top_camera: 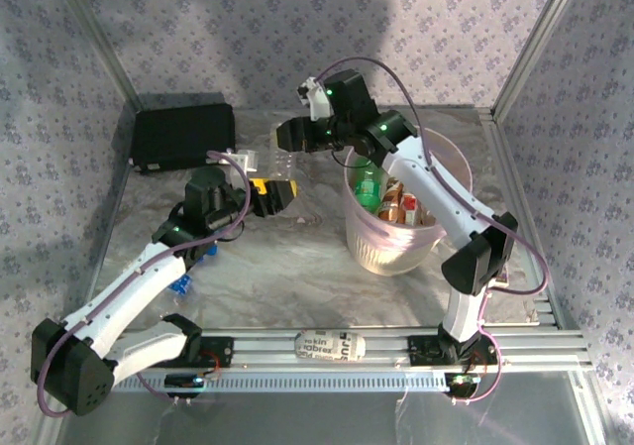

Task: Put the plastic bottles in the bin

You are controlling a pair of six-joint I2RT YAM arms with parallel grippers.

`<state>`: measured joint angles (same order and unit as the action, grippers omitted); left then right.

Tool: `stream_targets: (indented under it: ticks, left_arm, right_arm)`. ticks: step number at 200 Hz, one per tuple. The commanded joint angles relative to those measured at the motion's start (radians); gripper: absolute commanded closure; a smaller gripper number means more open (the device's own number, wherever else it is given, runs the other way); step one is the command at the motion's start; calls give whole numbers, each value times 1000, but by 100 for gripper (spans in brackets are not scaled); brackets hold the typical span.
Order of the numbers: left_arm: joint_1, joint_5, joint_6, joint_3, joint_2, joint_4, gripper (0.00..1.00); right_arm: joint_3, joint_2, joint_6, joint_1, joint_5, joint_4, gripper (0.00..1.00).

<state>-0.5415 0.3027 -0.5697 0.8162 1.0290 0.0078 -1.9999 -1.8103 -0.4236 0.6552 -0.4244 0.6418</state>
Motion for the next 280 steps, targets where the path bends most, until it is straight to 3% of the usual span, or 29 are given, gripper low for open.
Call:
stream_targets:
  ticks: [1,61,98,154,180,213,280]
  left_arm:
    - [-3,-9,48,58,-29,-66,10]
    - [50,-114,75,56,-96,-276,5]
    - [161,-228,58,61,-58,-482,6]
    - [193,-426,163,99,100,-641,8]
    - [200,-473,214,117,166,-676,8]
    - [232,-472,249,136,242,-680,9]
    - [238,-496,248,122,305,-675,11]
  right_arm:
    - [-90,6,38,-26,-16,31,51]
    - [-198,85,117,-128,17,155,50]
    - [-108,263,115,-240,53,220,51]
    - [-12,469,156,-399,110,459,51]
    - [7,482,197,-464,156,588,52]
    - [70,445,233,-475,173,666,52]
    - [328,404,191,-477,144,530,51]
